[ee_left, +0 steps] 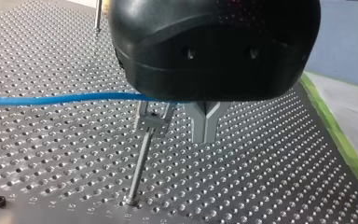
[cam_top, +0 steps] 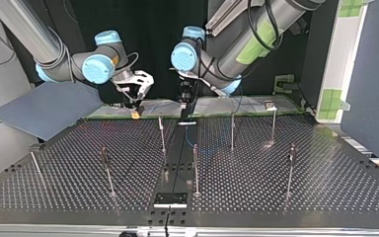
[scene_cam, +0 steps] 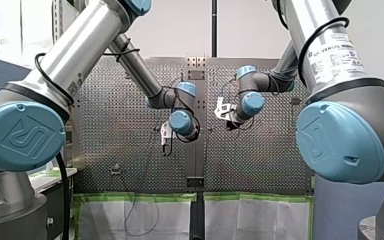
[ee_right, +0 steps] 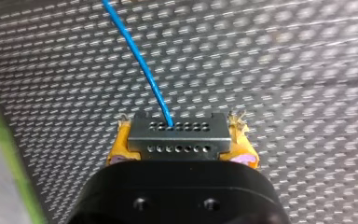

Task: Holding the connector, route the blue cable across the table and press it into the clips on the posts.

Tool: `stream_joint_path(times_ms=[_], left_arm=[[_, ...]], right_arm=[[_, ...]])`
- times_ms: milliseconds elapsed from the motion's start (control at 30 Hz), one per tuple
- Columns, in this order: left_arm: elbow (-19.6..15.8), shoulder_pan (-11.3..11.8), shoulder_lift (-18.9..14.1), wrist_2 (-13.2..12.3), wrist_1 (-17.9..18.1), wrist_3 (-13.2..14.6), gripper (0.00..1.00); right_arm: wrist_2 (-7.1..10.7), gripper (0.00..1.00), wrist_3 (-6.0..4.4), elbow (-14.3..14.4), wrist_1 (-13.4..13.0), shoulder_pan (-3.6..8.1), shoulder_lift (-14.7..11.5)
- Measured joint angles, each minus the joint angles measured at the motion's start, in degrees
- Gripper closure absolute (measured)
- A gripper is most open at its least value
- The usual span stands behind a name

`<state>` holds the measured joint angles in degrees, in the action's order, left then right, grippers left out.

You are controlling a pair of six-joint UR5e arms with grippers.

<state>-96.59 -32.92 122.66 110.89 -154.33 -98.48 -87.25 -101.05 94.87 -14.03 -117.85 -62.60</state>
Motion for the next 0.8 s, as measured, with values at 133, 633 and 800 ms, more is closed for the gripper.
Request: stream_joint_path(times_ms=[133,633,800], left_arm=[[-1.20,0.32,0.02,-1.24,1.75,-0.55,0.98],[3.61,2.06,0.18,-5.78,3.72,-2.62,0.98],[5.26,2.61,1.74,-6.43,2.26,-2.74,0.98]], right_arm=[[-0.02,1.00,0.17,1.27,-0.09,0.26,0.77],[1.30,1.00,-0.54,0.70,-1.00,2.73,1.08],[2.78,1.00,-0.99,0.40,-1.03,3.90,1.14]])
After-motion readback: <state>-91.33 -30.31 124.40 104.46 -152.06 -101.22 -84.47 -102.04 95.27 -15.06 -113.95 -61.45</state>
